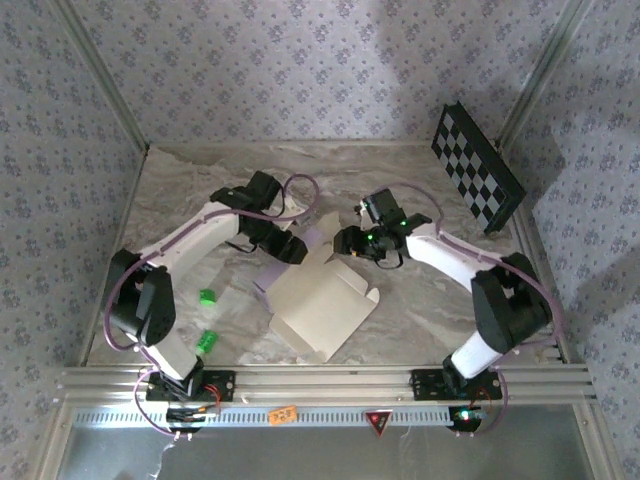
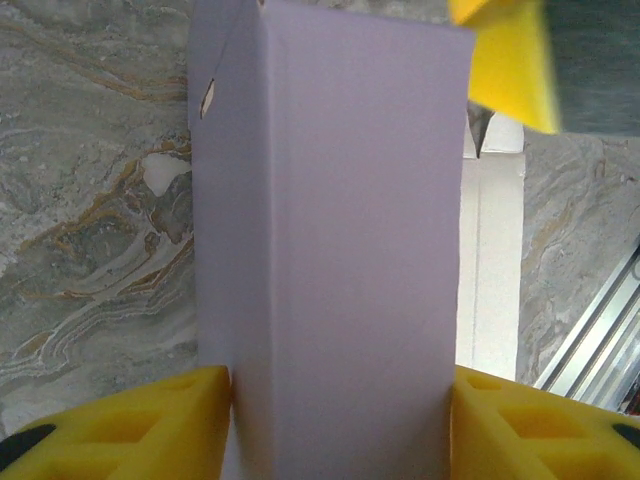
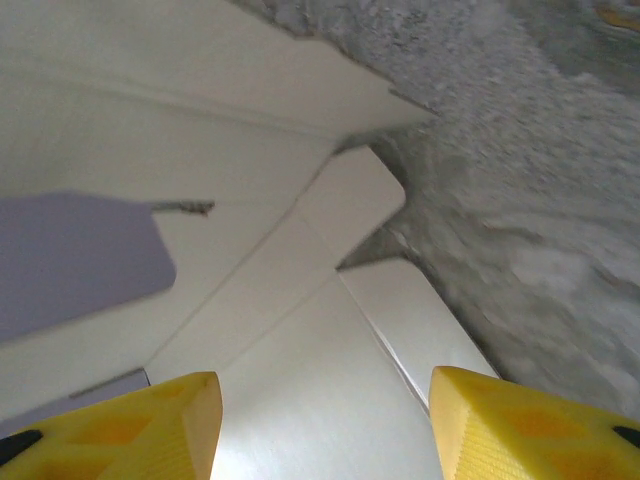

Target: Fold the paper box

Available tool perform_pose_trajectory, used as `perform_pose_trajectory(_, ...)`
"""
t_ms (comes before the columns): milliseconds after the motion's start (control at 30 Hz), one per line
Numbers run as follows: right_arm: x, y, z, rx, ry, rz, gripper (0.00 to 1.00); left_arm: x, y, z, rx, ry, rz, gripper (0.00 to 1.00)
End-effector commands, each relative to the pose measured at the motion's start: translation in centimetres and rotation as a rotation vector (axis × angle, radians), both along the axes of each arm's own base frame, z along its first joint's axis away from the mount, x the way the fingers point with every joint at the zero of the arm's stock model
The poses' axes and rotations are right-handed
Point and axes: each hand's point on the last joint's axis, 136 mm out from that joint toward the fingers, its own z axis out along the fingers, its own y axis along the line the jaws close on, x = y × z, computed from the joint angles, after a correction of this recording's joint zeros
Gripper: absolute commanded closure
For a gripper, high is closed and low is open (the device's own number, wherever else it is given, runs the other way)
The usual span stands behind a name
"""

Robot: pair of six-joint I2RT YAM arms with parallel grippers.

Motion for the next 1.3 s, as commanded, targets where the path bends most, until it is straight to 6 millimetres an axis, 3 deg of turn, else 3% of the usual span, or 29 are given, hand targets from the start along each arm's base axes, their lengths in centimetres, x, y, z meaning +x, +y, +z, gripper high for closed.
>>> perform_pose_trajectory(0,1.9,1.7,-0.7,0.101,-0.006,-0.018,0.42,0.2,-0.4,1.3,-0.054,-0.028,0.039,0.46)
perform_pose_trajectory(300,4.5,2.0,-5.1,0.143,0.030,-0.101,0.45,0.1,0.1,0.5,-0.030,-0.025,0.063,0.48)
perform_pose_trajectory(667,4.0,2.9,-6.4,0.193,0.084,-0.091,0.48,0.5,0.1,0.6,-0.028,-0.026,0.079,0.50)
perform_pose_trajectory(1267,2.3,5.4,-2.7,0.345,0.053,-0.049,0.50,0.4,0.2,0.0,-0.016,0.004,0.106,0.52)
